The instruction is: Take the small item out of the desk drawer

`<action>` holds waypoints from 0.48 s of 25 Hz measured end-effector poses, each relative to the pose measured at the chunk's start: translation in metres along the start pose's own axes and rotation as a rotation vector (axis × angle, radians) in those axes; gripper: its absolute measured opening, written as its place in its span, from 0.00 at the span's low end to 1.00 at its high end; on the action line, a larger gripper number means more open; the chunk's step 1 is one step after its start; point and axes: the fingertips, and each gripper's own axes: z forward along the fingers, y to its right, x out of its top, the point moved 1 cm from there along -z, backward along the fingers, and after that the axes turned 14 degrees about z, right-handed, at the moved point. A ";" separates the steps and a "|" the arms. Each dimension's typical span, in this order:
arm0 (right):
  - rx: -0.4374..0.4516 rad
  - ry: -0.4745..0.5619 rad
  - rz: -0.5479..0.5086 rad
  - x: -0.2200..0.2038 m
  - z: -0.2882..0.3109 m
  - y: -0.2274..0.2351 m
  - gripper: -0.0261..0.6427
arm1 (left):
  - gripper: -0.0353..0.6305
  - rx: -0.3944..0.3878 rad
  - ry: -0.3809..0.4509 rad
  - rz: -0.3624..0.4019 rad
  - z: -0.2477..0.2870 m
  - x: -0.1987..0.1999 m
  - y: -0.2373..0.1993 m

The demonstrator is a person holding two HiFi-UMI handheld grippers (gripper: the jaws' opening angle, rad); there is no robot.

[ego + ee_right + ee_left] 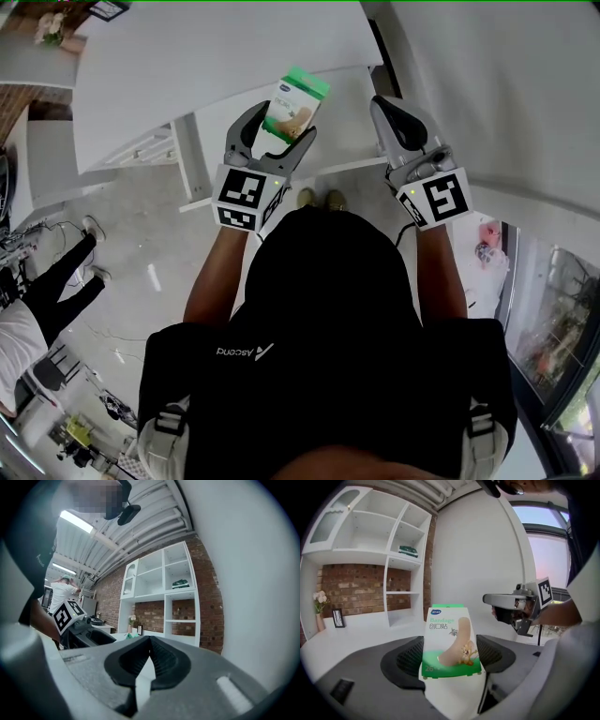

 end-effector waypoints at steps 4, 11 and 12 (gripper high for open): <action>0.013 0.022 0.001 0.010 -0.004 -0.007 0.04 | 0.57 0.046 0.086 0.020 -0.014 0.027 -0.002; 0.044 0.041 0.004 0.018 -0.009 -0.021 0.04 | 0.57 0.087 0.161 0.031 -0.034 0.052 0.001; 0.049 0.044 0.006 0.019 -0.009 -0.023 0.04 | 0.57 0.089 0.164 0.031 -0.036 0.055 0.002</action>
